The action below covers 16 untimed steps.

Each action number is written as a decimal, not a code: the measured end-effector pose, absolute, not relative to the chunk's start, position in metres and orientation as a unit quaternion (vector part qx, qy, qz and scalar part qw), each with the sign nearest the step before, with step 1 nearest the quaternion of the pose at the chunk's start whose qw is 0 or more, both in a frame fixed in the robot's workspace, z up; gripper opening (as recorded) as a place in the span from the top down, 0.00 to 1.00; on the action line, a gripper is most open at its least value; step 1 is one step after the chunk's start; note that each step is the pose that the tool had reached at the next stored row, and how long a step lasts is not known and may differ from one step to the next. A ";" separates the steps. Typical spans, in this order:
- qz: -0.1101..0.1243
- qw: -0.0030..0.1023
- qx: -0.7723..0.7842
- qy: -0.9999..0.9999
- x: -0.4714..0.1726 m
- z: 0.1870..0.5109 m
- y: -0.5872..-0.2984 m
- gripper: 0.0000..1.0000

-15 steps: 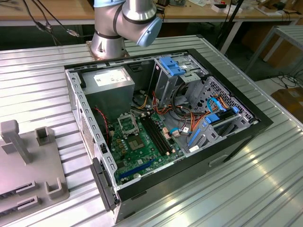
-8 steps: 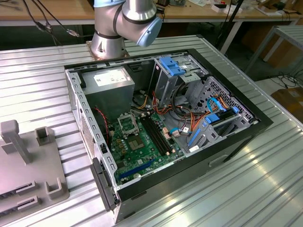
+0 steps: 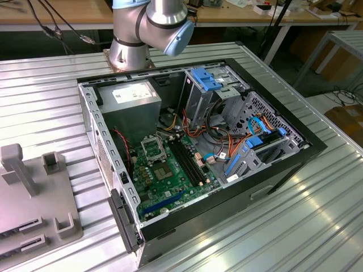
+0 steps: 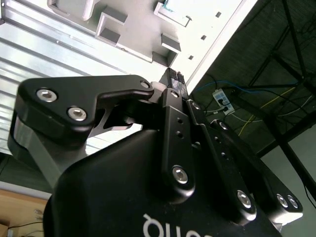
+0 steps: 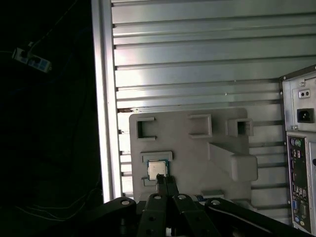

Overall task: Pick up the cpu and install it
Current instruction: 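Pick up the cpu and move it towards the insertion slot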

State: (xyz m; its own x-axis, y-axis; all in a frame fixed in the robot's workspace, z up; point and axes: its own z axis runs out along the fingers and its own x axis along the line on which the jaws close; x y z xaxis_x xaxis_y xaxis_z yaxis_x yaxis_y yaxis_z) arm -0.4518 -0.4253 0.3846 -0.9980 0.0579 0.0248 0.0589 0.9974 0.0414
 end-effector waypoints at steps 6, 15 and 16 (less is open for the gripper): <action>-0.021 0.012 -0.028 -0.999 -0.452 0.385 -0.425 0.84; -0.021 0.012 -0.027 -0.999 -0.452 0.385 -0.425 0.52; -0.021 0.012 -0.027 -0.999 -0.452 0.385 -0.425 0.52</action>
